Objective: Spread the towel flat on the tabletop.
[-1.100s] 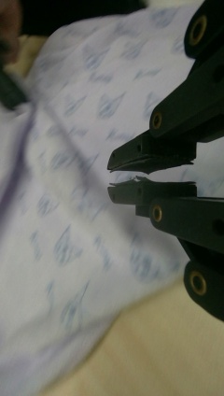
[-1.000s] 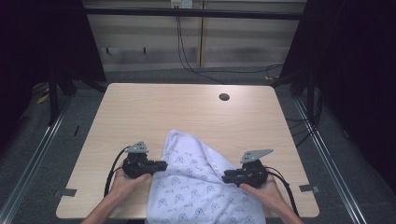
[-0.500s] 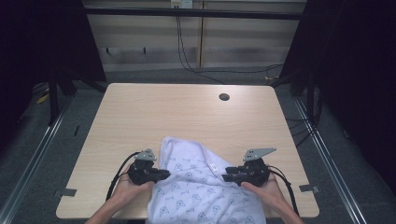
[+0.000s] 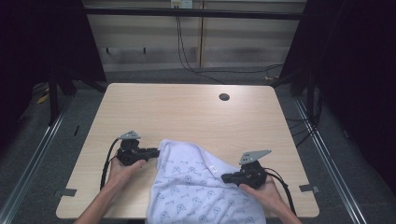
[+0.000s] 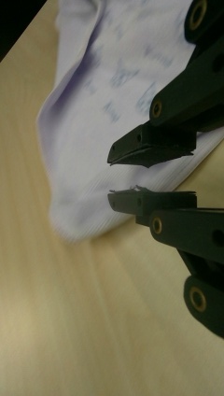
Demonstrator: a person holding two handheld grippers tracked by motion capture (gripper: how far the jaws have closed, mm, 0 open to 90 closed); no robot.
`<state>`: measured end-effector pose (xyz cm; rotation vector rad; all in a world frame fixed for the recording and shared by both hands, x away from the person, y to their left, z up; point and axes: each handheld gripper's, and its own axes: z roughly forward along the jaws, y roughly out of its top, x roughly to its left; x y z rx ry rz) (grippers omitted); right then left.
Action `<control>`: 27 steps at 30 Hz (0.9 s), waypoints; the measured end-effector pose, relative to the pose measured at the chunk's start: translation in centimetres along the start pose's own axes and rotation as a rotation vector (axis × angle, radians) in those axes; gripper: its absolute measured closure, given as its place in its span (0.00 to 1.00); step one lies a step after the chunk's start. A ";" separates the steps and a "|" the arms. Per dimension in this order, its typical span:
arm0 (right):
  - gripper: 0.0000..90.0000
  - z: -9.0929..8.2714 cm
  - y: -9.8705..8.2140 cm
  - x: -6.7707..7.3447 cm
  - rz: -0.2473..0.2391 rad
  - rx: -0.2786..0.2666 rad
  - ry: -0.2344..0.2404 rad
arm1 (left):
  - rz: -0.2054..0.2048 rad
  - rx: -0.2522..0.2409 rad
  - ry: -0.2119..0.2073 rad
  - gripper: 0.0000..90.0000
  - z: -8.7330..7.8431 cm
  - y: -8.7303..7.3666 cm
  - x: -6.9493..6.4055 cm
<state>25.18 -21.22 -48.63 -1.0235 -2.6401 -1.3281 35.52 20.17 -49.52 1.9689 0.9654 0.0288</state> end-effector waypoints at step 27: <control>0.99 -8.6 1.7 -3.2 0.062 -0.270 -0.145 | 0.152 -0.122 -0.022 0.97 -2.9 3.4 -2.6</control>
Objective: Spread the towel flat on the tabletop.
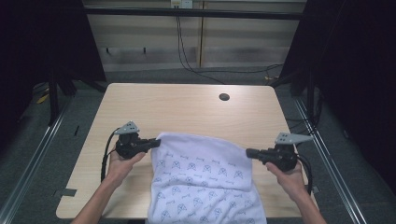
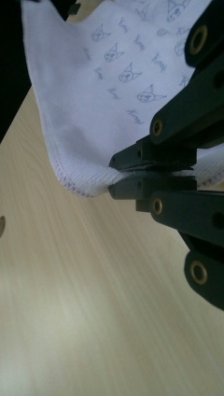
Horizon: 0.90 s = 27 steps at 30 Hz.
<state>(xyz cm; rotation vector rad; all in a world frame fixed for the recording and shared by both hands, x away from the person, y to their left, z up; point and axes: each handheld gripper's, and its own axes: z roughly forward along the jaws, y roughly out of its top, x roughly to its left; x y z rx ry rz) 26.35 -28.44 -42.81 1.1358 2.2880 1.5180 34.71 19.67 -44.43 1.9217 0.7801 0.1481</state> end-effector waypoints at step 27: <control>0.66 4.6 11.8 -10.2 0.058 -0.078 -0.276 | -0.088 -0.102 0.215 0.65 -0.9 8.4 6.4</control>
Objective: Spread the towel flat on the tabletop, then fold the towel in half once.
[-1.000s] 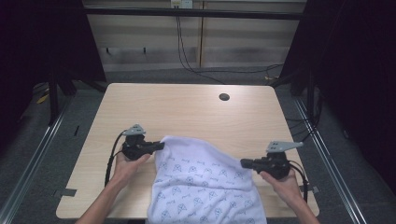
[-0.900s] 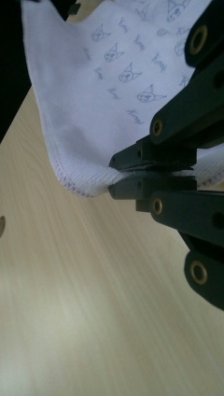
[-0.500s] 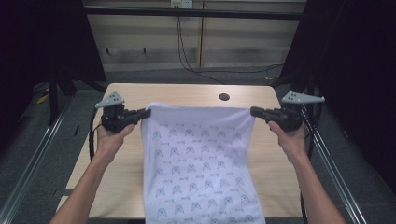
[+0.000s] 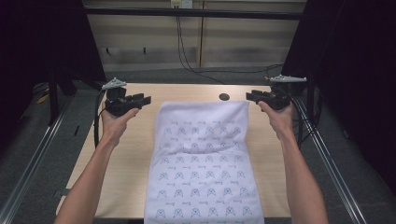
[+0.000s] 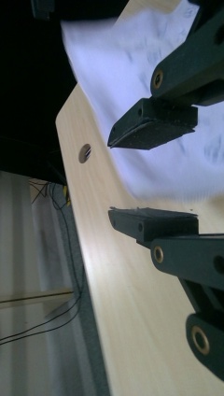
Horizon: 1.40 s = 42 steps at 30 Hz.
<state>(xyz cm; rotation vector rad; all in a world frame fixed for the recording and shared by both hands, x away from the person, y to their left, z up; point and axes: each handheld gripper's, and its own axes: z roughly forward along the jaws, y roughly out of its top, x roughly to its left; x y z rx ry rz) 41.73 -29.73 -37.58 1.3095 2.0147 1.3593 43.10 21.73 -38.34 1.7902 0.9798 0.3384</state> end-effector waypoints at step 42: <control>0.65 1.8 -14.9 6.2 -0.133 0.329 0.177 | 0.175 0.325 -0.177 0.82 2.2 -14.0 -5.8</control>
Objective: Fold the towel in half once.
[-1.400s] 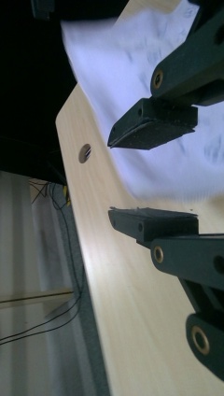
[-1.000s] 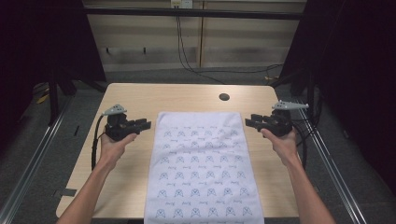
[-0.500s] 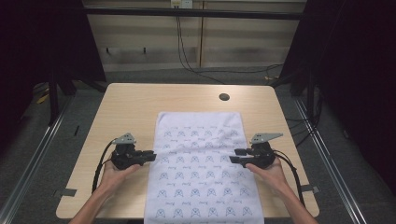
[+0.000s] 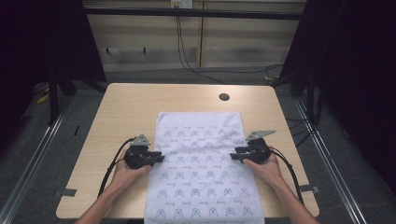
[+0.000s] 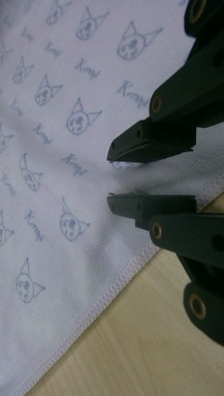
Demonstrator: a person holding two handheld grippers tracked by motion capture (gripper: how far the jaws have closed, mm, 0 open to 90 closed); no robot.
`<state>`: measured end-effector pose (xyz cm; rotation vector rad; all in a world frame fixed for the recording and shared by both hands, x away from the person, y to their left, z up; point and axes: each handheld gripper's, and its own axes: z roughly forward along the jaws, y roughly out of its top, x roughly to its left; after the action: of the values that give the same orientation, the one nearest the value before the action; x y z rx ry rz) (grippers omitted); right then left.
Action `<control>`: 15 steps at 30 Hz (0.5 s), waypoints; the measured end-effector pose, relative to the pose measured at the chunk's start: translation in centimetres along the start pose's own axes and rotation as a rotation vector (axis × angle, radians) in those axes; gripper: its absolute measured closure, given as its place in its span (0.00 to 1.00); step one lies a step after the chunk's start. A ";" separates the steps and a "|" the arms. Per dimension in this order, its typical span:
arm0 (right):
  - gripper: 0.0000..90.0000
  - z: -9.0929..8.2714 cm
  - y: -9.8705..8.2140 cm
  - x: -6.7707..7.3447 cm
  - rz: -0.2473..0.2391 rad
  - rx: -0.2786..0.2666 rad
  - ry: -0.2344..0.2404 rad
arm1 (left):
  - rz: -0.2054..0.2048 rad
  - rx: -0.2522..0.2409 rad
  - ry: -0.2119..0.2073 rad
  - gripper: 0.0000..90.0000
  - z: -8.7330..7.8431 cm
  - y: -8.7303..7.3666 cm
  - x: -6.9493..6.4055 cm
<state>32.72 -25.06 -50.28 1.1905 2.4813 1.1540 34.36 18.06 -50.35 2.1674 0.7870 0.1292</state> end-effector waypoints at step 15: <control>0.98 -1.5 -1.6 2.1 -0.046 0.046 0.014 | 0.023 0.018 -0.049 0.97 -1.0 -1.1 -0.9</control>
<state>29.70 -24.97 -49.98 1.1346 2.5446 1.1040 32.77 18.74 -50.34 2.1887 0.7385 0.0809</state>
